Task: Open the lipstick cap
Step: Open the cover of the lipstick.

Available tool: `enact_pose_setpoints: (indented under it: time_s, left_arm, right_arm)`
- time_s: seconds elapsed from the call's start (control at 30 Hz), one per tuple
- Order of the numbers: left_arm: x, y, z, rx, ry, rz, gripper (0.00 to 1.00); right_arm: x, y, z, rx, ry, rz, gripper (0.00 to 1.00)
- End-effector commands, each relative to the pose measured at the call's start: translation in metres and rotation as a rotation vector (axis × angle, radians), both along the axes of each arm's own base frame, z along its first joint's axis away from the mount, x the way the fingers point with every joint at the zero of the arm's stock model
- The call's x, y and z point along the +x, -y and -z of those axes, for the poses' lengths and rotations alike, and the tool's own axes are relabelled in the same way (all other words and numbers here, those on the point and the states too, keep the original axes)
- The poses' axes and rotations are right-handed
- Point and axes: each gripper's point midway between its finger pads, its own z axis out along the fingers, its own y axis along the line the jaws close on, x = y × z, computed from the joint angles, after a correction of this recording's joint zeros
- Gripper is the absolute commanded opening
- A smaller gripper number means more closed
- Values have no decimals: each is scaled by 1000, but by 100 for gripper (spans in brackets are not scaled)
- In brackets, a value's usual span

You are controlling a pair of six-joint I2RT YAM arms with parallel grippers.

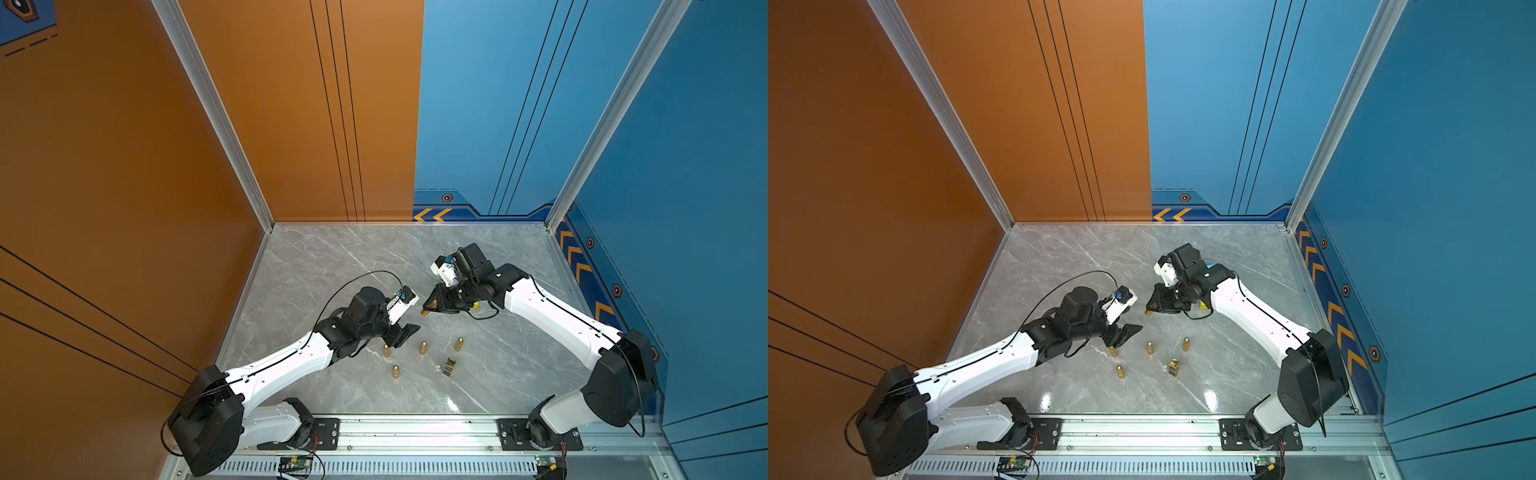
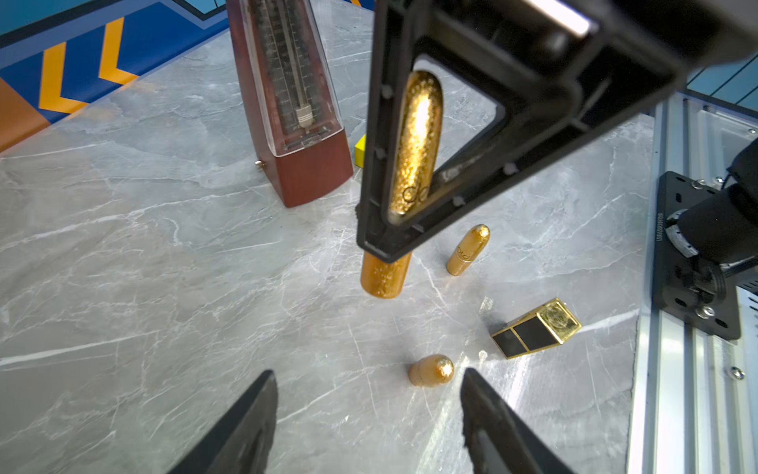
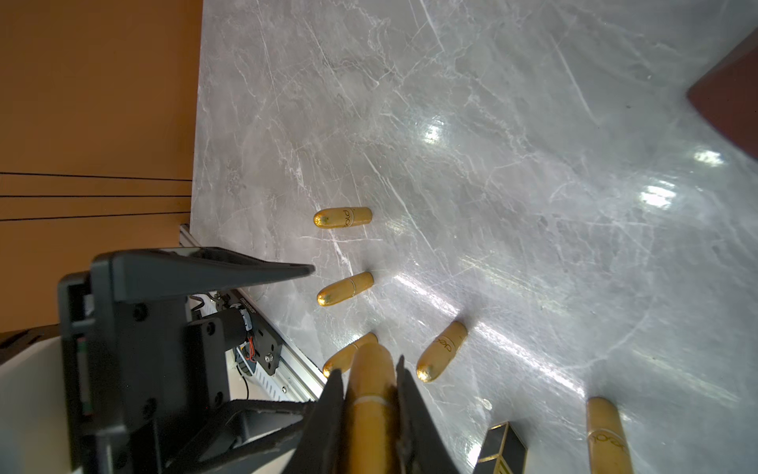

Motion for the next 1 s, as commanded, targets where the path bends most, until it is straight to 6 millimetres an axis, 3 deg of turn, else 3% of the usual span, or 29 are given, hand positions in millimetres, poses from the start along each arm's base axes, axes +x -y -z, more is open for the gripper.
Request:
enact_pose_setpoints:
  time_s: [0.0, 0.33, 0.67, 0.97]
  left_arm:
    - [0, 18, -17, -49, 38, 71, 65]
    - [1, 31, -22, -90, 42, 108, 41]
    - [-1, 35, -27, -121, 36, 119, 30]
    - [-1, 32, -25, -116, 33, 107, 0]
  right_arm:
    - [-16, -4, -6, 41, -42, -30, 16]
    - [-18, -15, -9, 97, -70, -35, 14]
    - [-17, -23, -13, 155, -80, -27, 13]
    - [-14, -23, -17, 170, -63, -17, 13]
